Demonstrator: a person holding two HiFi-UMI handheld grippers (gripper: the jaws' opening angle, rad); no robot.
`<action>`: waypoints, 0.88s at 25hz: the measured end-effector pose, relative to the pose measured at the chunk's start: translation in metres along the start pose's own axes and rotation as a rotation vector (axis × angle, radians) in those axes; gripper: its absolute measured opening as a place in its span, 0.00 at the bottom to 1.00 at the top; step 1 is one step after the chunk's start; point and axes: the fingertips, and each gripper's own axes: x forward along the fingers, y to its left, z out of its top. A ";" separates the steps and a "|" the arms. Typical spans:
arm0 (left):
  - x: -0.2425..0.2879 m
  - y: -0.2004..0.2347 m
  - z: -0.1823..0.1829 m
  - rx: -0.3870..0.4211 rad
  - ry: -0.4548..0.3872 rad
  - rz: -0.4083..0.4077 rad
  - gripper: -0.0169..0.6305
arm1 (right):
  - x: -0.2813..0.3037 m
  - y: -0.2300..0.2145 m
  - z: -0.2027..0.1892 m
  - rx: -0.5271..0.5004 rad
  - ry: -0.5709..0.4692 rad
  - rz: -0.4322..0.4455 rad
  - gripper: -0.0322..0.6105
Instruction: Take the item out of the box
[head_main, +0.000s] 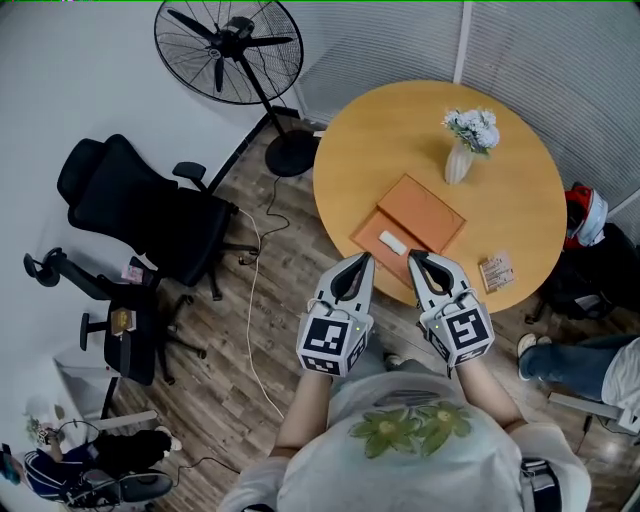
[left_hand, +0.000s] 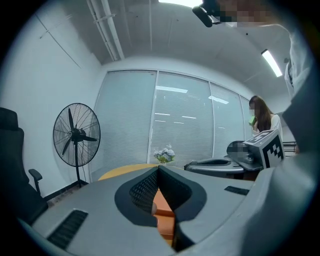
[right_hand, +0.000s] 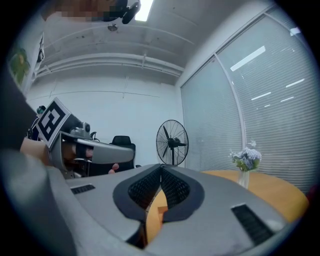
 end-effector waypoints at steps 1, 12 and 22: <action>0.005 0.005 0.001 0.004 0.003 -0.002 0.03 | 0.006 -0.003 0.000 -0.001 0.001 -0.002 0.07; 0.046 0.052 -0.003 -0.004 0.034 -0.024 0.03 | 0.054 -0.028 -0.007 -0.009 0.023 -0.011 0.23; 0.067 0.078 -0.008 -0.011 0.059 -0.072 0.03 | 0.086 -0.037 -0.036 -0.033 0.153 -0.034 0.29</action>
